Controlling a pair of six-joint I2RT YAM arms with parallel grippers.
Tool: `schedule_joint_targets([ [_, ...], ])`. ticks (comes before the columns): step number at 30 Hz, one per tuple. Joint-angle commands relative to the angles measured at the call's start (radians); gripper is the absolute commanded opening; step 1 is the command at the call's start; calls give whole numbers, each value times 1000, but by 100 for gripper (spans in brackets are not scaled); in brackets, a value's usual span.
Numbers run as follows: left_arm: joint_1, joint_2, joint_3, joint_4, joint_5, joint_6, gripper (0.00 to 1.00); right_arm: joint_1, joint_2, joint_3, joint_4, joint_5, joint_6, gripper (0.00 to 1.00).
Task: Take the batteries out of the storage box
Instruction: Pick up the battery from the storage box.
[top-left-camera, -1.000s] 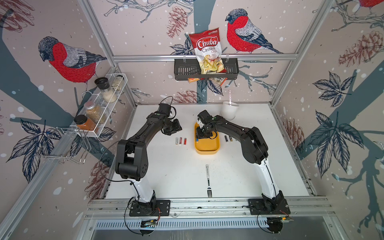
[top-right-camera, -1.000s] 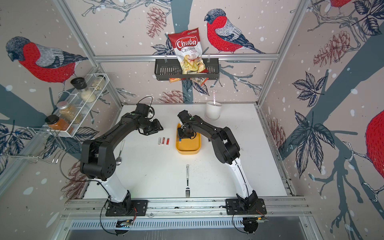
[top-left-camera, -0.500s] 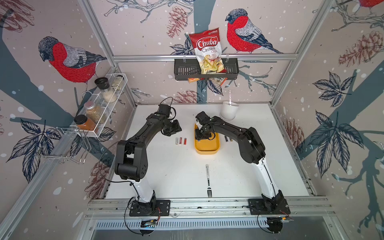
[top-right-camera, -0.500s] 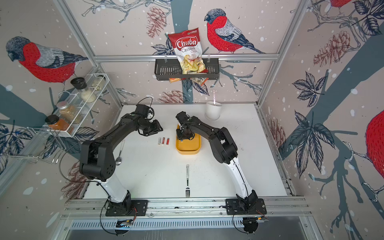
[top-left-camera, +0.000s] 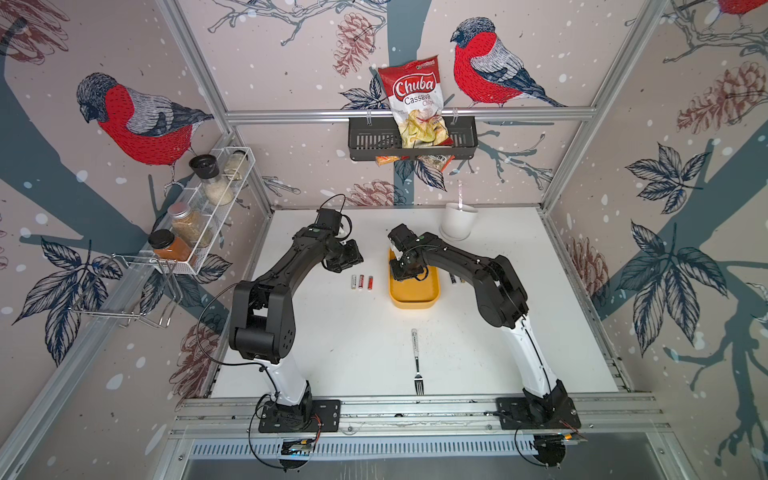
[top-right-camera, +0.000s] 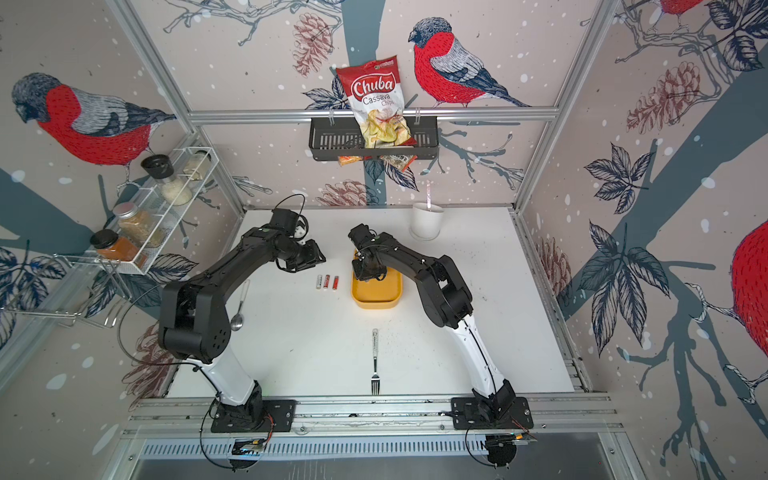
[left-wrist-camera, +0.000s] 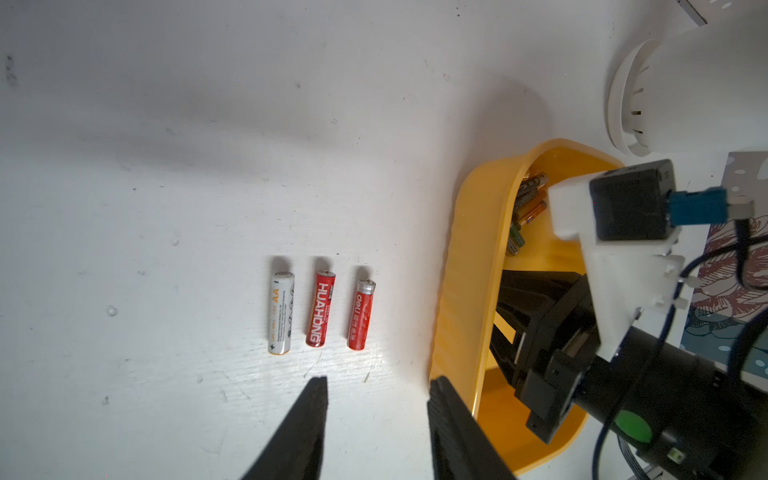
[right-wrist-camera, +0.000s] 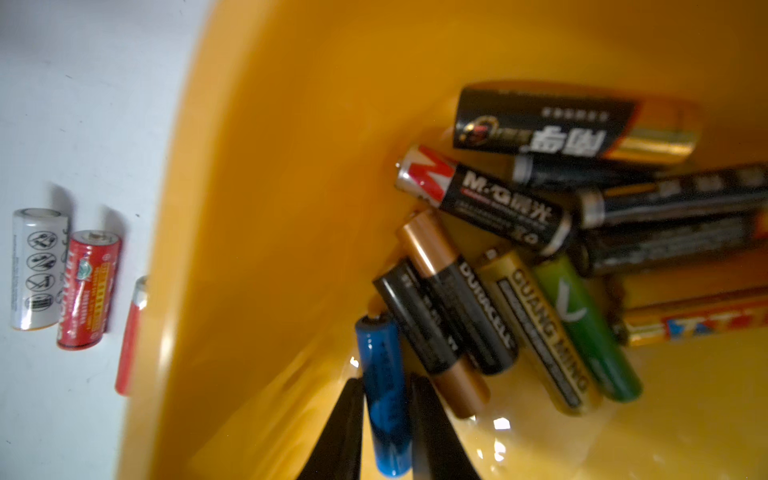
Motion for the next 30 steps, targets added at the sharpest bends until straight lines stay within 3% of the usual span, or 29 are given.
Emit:
schedule_joint_targets([
  [1,1,-9,-3,27,2,2,44,3,6,13,-54,33,-18,23],
  [19,1,-9,-15,40,10,1,44,-31,-103,28,-81,-45,-18,22],
  [30,1,6,2,41,20,3,43,-104,-198,15,-130,-14,-49,22],
])
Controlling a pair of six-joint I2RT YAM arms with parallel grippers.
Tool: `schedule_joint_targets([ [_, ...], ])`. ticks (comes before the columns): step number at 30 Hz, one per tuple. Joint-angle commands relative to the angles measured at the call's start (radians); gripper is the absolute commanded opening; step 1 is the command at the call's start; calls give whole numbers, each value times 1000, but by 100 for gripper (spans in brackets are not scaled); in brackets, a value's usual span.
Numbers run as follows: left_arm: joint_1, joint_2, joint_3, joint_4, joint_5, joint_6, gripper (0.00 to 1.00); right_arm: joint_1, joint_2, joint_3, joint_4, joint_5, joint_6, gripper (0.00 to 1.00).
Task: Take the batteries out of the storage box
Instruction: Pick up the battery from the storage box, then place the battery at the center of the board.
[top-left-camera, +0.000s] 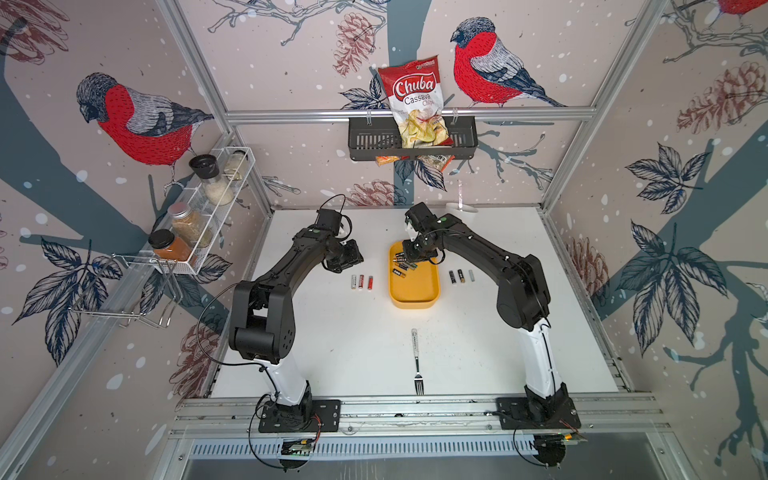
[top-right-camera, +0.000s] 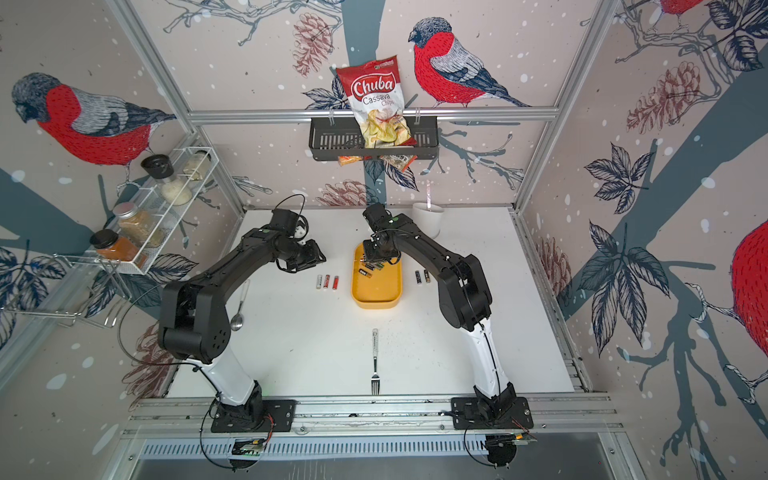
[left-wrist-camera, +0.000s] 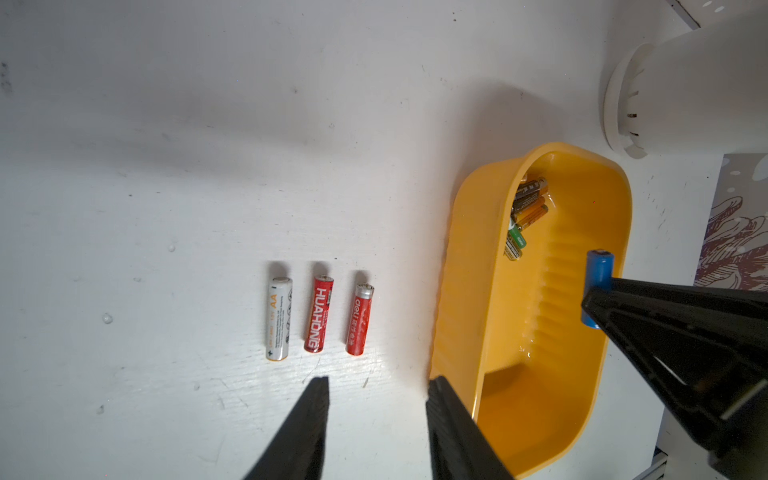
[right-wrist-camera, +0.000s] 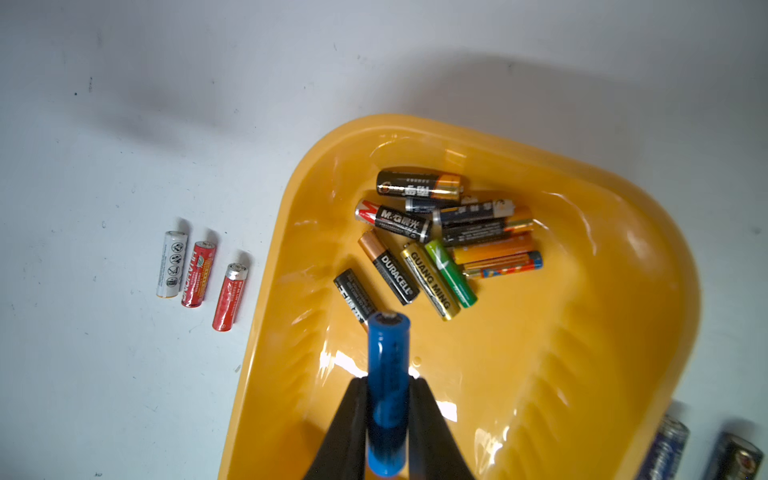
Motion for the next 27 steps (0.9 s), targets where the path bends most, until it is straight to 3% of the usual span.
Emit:
schedule_joint_targets([
  [1,2,6,14,18,18,2,43,-22,-34,-11,-34,24,-24,22],
  [10,2,27,38,14,29,8,43,-125,-159,-133,-34,67,-45,22],
  [18,1,44,50,17,41,9,43,-258,-279,-337,2,111,-70,21],
  [27,1,49,52,16,44,14,43,-378,-313,-519,80,136,-100,21],
])
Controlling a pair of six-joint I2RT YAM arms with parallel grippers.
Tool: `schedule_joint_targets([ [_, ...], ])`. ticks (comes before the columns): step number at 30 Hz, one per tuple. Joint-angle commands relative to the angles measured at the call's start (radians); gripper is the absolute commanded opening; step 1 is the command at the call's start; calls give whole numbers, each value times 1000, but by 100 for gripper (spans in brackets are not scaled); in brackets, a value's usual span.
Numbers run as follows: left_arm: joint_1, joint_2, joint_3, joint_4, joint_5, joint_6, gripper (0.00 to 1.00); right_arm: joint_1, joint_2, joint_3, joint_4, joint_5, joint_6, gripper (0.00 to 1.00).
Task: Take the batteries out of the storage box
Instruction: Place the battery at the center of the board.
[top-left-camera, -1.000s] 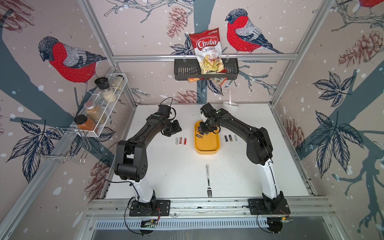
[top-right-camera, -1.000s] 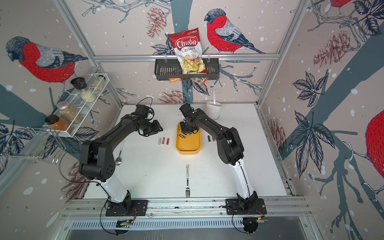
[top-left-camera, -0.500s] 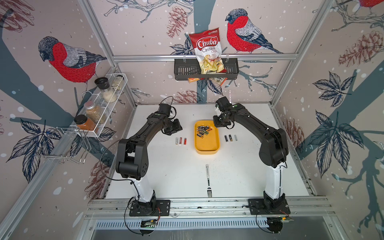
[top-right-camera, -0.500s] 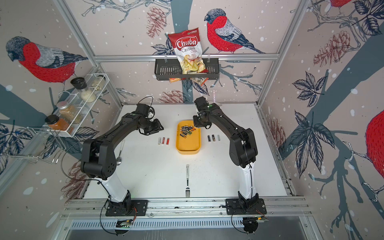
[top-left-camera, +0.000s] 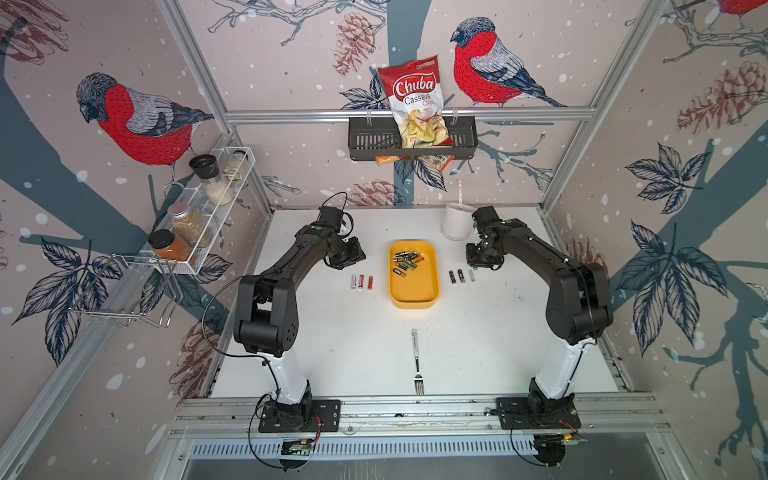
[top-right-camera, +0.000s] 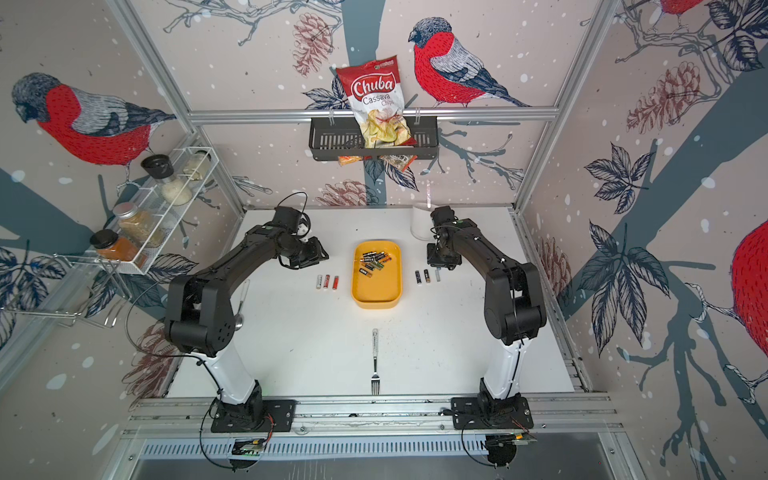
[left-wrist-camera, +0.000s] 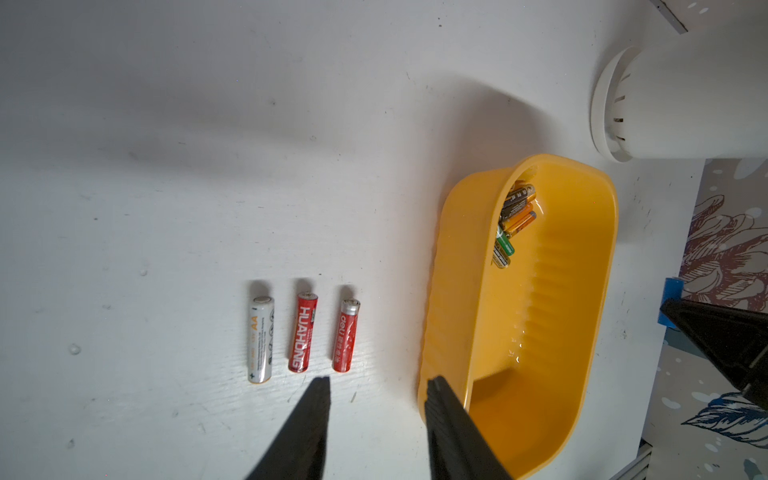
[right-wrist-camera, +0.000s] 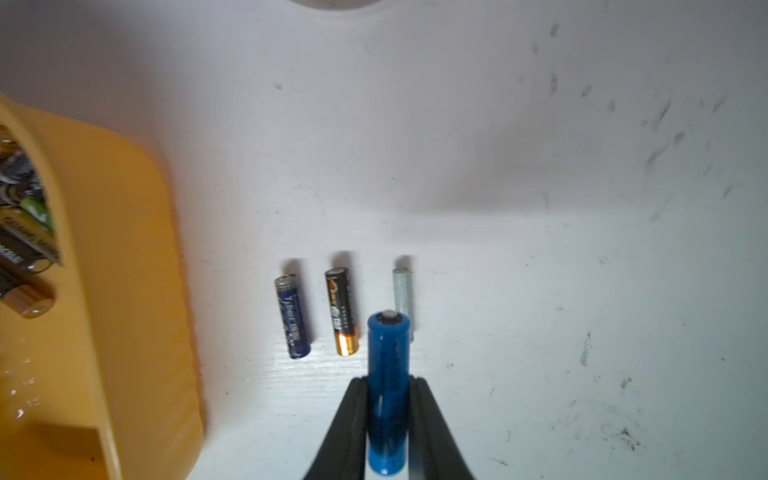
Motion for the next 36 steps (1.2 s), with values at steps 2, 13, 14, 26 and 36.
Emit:
schedule_joint_targets([
  [2,2,2,5,16,12,14,43,-31,-3,-48,60,23,-32,21],
  [13,2,-8,-2,8,2,15,43,-51,56,-103,119,39,-88,21],
  [14,1,-7,-1,5,1,15,43,-53,60,-103,123,42,-88,21],
  [26,2,-20,-10,2,-6,12,43,-62,107,-95,135,45,-100,21],
  [36,2,-28,-18,2,-9,10,43,-65,124,-97,138,41,-102,23],
])
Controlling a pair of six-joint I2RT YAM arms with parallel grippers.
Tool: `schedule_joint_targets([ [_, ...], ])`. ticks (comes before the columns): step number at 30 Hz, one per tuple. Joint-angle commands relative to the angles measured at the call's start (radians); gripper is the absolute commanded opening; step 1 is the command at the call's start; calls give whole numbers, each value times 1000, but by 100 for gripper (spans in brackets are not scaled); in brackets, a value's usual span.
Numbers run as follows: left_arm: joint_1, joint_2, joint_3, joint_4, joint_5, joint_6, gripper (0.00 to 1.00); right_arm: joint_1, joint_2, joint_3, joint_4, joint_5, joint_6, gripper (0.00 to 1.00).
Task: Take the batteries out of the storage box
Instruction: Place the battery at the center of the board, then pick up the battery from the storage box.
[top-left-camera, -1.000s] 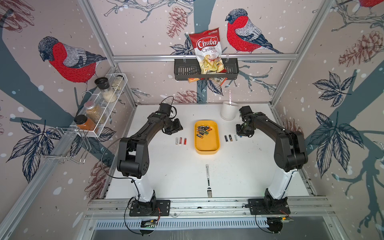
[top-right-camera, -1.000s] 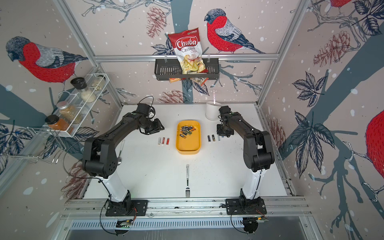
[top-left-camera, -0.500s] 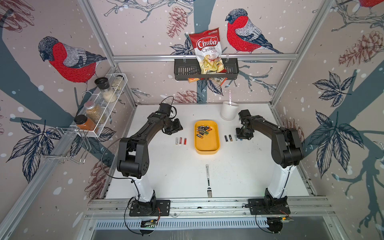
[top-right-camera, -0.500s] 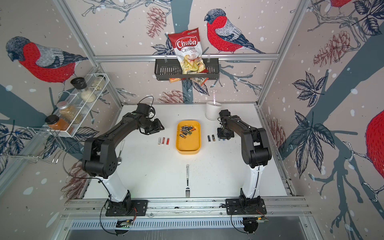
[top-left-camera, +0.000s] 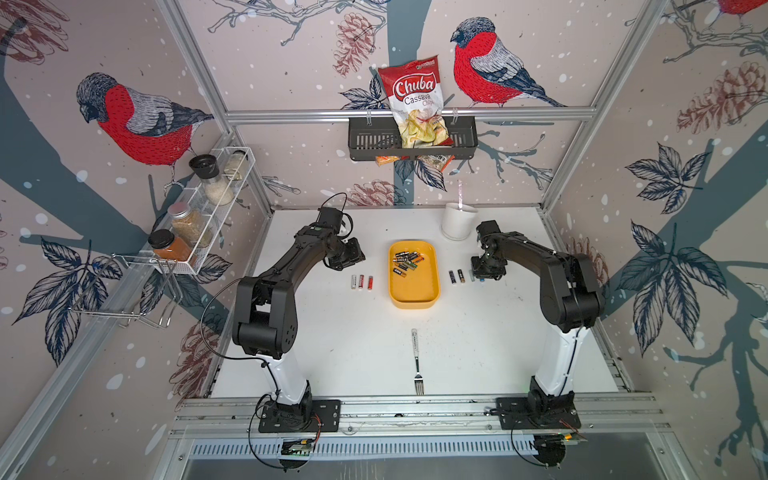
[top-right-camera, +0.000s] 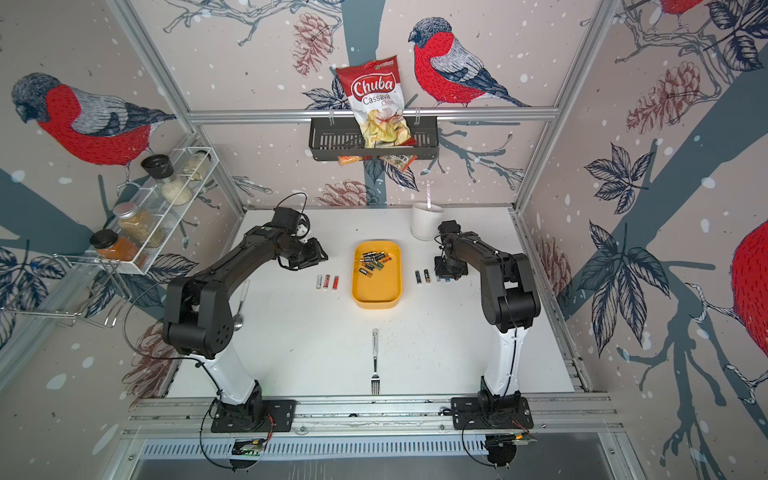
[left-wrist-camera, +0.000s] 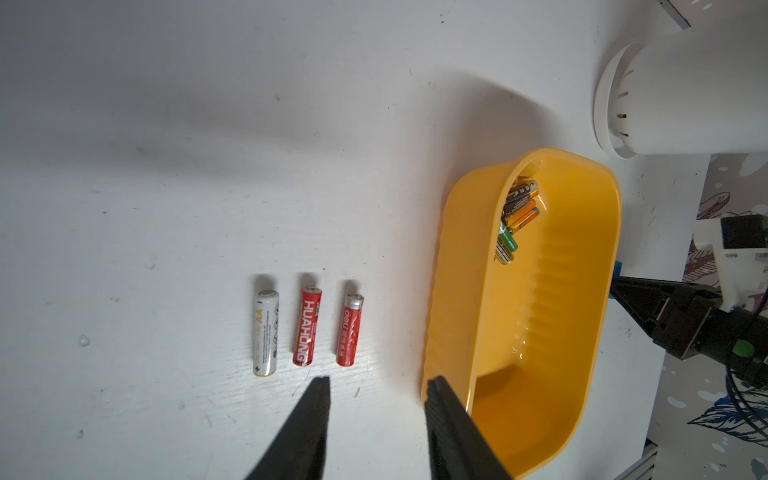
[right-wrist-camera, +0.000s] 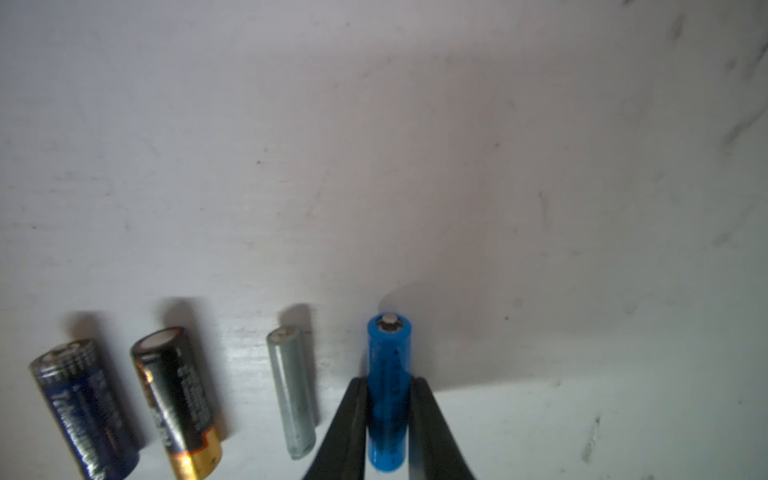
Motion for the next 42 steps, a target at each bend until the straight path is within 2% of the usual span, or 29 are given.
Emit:
schedule_joint_targets([
  [1,1,-10,-2,3,-2,4,43,-2,9,2,-4,7,-4,24],
  [11,0,-14,0,-1,-9,6,43,-1,-8,11,-14,13,1,29],
  [23,-43,-2,85,-65,-93,23,43,-1,-44,25,-27,29,5,34],
  [33,-167,57,252,-162,-225,25,43,9,-102,36,-42,18,19,34],
  [42,-340,156,430,-239,-379,1,43,26,-124,75,-61,-3,26,35],
])
